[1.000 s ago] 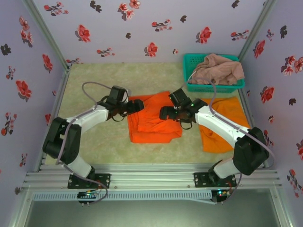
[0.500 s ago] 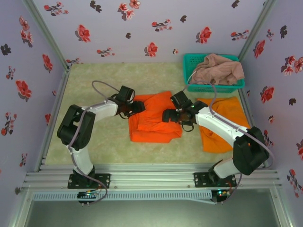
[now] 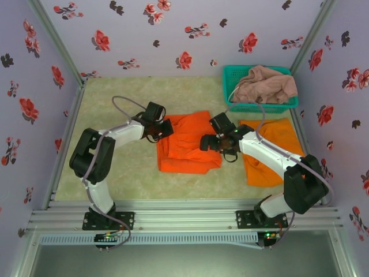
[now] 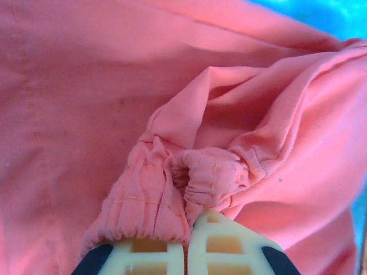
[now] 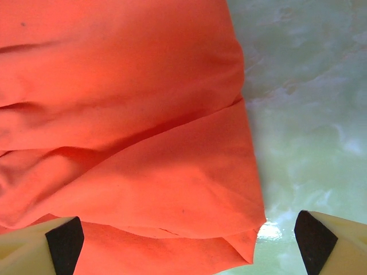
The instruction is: Fold and stack the shorts
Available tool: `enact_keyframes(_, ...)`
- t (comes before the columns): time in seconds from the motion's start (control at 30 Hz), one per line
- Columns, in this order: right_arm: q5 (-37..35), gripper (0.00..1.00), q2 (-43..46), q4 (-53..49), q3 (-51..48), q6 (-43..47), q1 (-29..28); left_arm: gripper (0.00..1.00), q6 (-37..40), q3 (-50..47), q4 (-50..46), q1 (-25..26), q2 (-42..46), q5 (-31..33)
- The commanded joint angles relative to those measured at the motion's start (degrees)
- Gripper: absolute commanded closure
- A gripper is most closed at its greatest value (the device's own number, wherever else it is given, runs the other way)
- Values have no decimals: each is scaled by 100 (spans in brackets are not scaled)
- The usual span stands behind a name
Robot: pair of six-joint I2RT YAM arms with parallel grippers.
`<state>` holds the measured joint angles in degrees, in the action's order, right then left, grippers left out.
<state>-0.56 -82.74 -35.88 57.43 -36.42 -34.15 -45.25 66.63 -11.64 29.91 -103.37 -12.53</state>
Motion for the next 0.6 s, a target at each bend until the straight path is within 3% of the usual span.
enact_keyframes(0.0, -199, 3, 296, -49, -96, 72, 114, 100, 156, 377, -415, 76, 685, 76)
enact_keyframes(0.33, -198, 3, 630, -204, -153, 160, 261, 100, 923, 613, -1549, -240, 1109, -96)
enact_keyframes(0.57, -122, 3, 654, -213, -237, 159, 260, 100, 1057, -298, -1062, -987, 848, -448)
